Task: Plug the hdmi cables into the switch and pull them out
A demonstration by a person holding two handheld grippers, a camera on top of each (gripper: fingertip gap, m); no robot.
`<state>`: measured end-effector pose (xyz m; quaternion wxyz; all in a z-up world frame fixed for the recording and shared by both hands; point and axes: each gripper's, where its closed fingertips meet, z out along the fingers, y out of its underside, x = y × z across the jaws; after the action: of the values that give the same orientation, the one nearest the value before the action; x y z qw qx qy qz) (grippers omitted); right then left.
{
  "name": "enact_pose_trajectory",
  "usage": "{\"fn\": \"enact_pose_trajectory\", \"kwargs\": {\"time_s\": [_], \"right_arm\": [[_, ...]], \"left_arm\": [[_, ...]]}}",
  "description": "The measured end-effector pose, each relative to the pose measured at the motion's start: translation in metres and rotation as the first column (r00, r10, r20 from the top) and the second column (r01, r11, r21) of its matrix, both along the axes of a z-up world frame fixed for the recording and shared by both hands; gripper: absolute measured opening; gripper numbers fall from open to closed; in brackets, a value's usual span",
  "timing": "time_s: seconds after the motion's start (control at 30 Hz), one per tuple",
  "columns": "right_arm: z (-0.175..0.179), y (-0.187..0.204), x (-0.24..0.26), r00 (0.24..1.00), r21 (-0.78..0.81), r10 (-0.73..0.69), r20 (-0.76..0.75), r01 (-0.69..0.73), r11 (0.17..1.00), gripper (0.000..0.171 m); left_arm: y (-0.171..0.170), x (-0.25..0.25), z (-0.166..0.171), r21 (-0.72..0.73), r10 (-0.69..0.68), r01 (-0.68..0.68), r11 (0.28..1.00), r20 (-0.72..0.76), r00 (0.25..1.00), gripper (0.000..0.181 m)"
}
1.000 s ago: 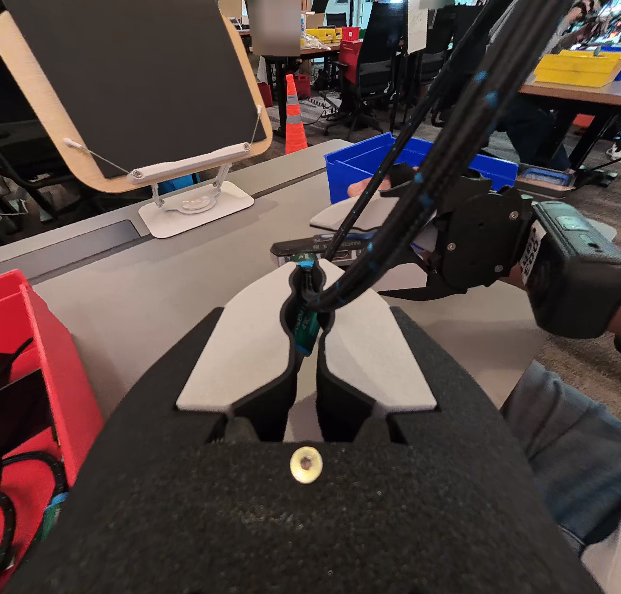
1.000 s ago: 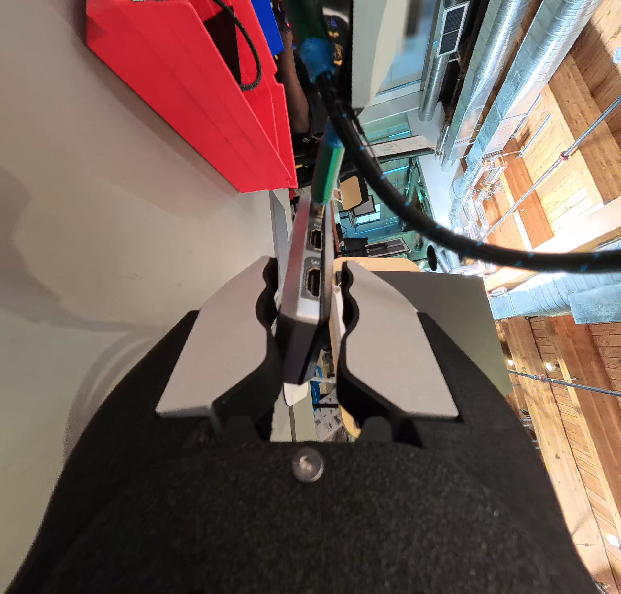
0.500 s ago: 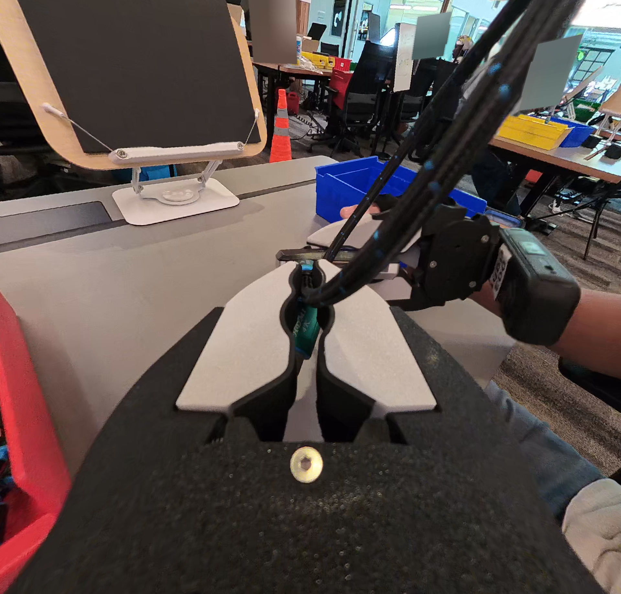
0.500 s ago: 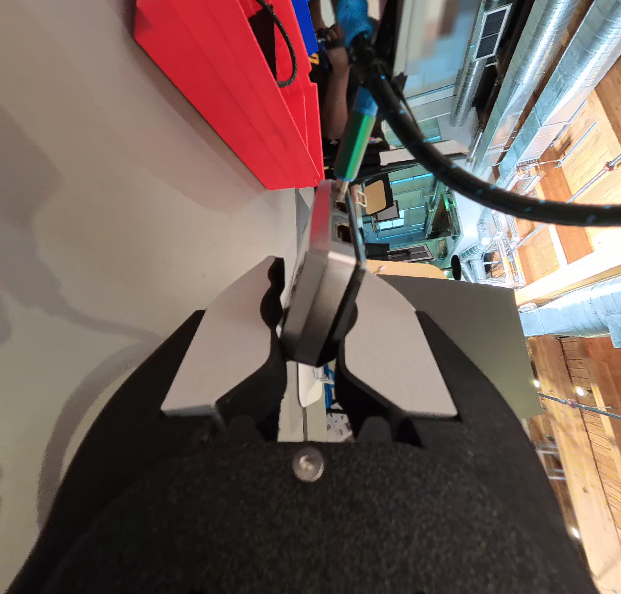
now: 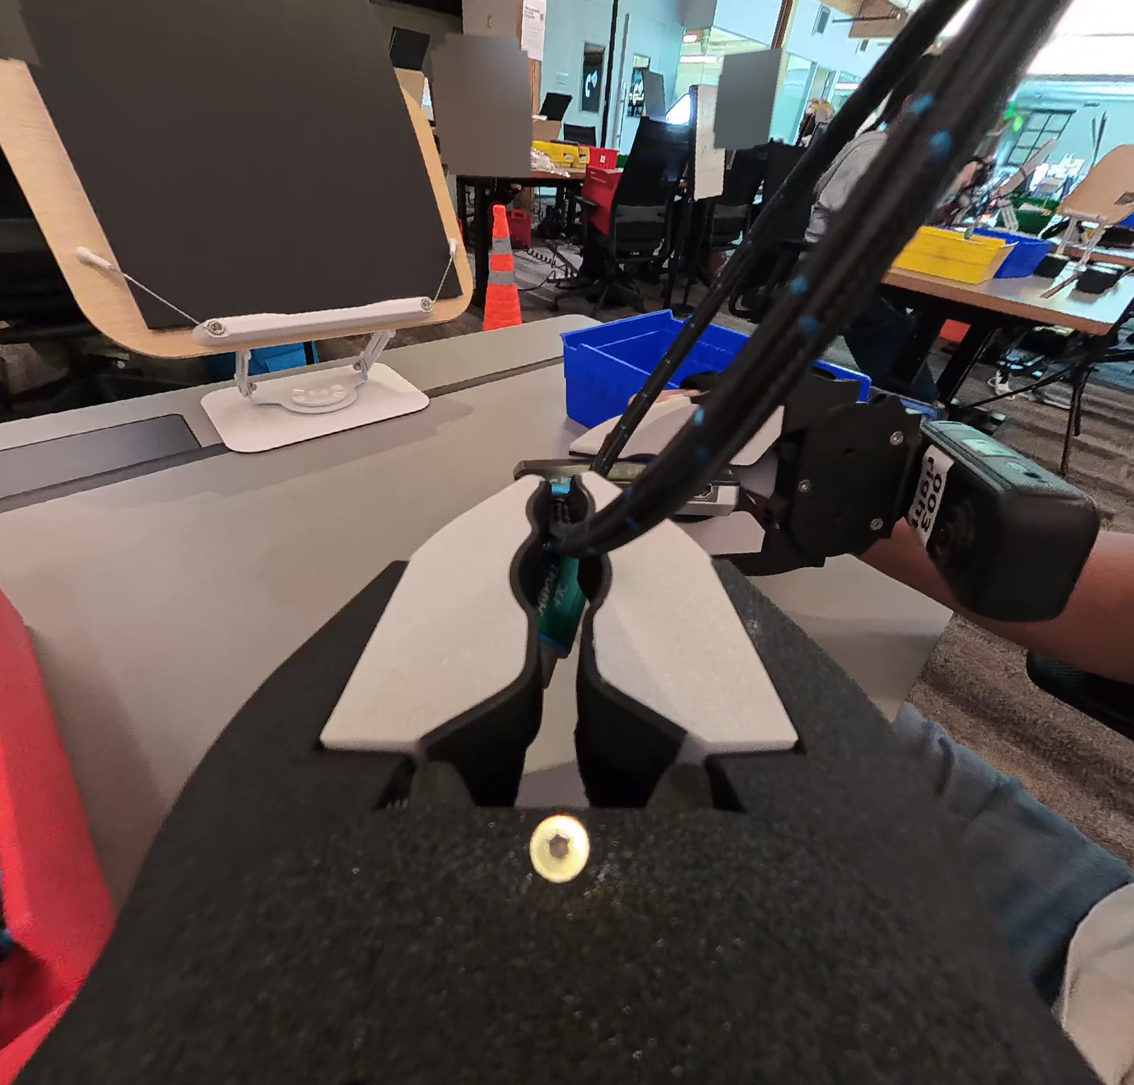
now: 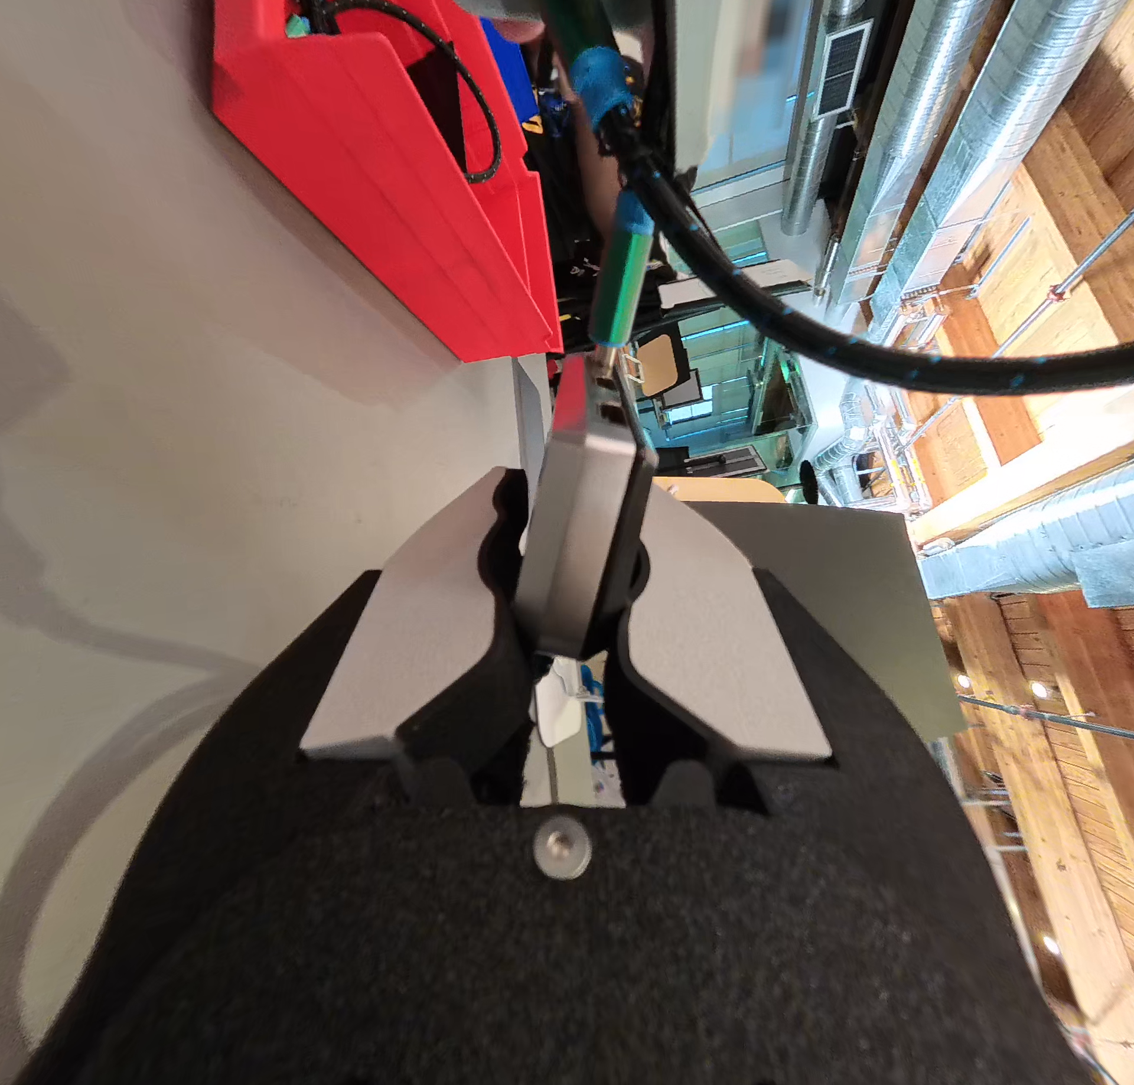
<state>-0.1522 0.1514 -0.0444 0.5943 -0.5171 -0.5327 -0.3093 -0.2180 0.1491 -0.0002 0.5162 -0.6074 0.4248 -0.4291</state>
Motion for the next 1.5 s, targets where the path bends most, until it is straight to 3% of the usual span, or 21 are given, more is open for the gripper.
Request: {"fn": "enact_pose_trajectory", "kwargs": {"time_s": [0.3,0.43,0.6,0.77,1.0,1.1,1.13,1.2,1.5], "right_arm": [[-0.011,0.003,0.001,0.999,-0.069,0.03,-0.031,-0.032,0.997,0.029],[-0.009,0.003,0.001,0.999,-0.061,0.015,-0.028,-0.016,0.998,0.029],[-0.011,0.0,-0.002,0.999,-0.044,0.022,0.025,-0.021,0.999,0.029],[-0.014,-0.002,0.0,0.996,-0.009,0.009,0.084,-0.008,1.0,0.028],[-0.008,-0.005,0.0,0.997,0.028,-0.011,0.072,0.009,1.0,0.028],[0.001,-0.028,-0.038,0.987,0.008,0.161,-0.004,-0.161,0.987,0.022],[0.008,-0.025,-0.038,0.991,0.064,0.127,0.049,-0.13,0.989,0.027],[0.021,-0.027,-0.035,0.987,0.061,0.159,0.024,-0.16,0.985,0.028],[-0.01,0.01,0.0,0.995,-0.148,-0.083,0.052,0.09,0.985,0.03]], "left_arm": [[0.004,-0.001,-0.006,0.042,-0.007,0.011,0.999,-0.08,0.997,0.005],[-0.003,-0.002,-0.008,0.047,-0.007,0.012,0.999,-0.106,0.994,0.027],[0.001,-0.003,-0.018,0.09,0.026,-0.01,0.996,-0.18,0.983,0.015],[-0.001,-0.006,-0.03,0.097,0.008,0.023,0.995,-0.307,0.952,0.014],[0.003,-0.001,-0.035,0.064,-0.002,0.02,0.998,-0.263,0.965,0.013],[0.011,0.004,-0.044,-0.017,-0.032,0.029,0.999,-0.242,0.97,0.015],[0.011,0.002,-0.033,-0.038,-0.04,0.034,0.999,-0.169,0.985,0.014],[0.006,0.0,-0.021,0.022,-0.03,0.035,0.999,-0.177,0.984,0.014],[0.005,-0.011,-0.014,0.016,-0.012,0.015,1.0,-0.157,0.988,0.012]]}}
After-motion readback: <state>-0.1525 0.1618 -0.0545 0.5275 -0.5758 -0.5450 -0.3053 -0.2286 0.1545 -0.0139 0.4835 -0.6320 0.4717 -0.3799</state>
